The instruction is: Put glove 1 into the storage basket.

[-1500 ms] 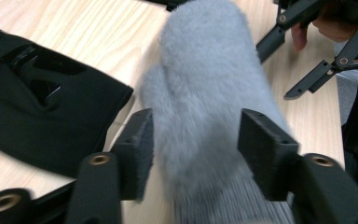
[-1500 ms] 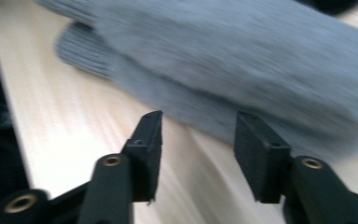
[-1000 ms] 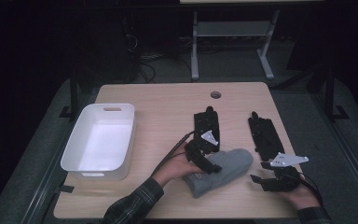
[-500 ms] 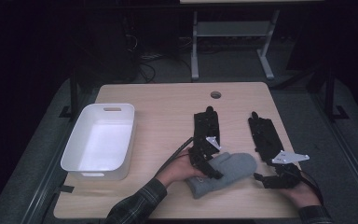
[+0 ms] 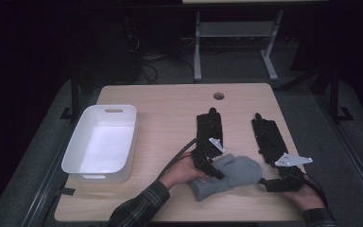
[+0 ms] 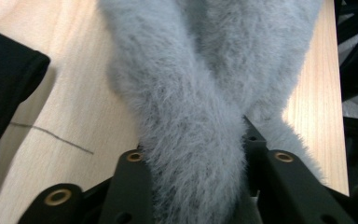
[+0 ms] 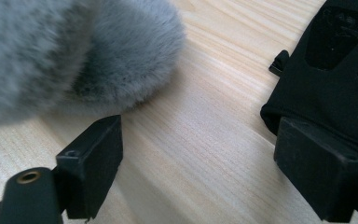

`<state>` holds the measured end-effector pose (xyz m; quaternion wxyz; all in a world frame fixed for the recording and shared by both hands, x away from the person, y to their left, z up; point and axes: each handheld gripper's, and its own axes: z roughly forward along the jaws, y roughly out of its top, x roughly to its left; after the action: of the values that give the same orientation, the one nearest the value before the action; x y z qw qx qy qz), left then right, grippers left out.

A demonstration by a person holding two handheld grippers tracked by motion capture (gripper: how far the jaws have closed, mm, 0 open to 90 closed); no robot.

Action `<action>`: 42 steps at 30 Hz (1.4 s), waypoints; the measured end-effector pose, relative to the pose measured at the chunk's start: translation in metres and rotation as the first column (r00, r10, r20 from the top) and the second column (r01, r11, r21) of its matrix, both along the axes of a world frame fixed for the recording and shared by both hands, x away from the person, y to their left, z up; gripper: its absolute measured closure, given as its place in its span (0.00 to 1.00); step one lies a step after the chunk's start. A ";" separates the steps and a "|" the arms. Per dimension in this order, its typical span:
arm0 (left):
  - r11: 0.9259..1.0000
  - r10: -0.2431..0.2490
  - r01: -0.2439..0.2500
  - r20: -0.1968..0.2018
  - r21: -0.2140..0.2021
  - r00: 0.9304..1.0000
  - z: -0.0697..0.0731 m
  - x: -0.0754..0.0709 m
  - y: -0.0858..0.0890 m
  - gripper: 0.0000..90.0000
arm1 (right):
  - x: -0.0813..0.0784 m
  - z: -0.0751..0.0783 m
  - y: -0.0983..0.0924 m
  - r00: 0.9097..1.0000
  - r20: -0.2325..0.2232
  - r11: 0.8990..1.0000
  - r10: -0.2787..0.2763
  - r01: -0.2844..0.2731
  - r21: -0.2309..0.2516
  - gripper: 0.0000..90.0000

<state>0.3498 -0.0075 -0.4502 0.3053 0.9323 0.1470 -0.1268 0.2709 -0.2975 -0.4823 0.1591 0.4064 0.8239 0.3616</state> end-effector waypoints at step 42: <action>0.967 0.250 -0.243 0.108 -0.079 0.962 0.097 0.018 0.125 0.88 | 0.000 0.000 0.000 1.000 0.000 1.000 -0.001 0.001 0.001 0.16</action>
<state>0.3681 0.1176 -0.3536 0.3570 0.9020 0.2396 -0.0379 0.2705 -0.2970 -0.4824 0.1590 0.4068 0.8234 0.3622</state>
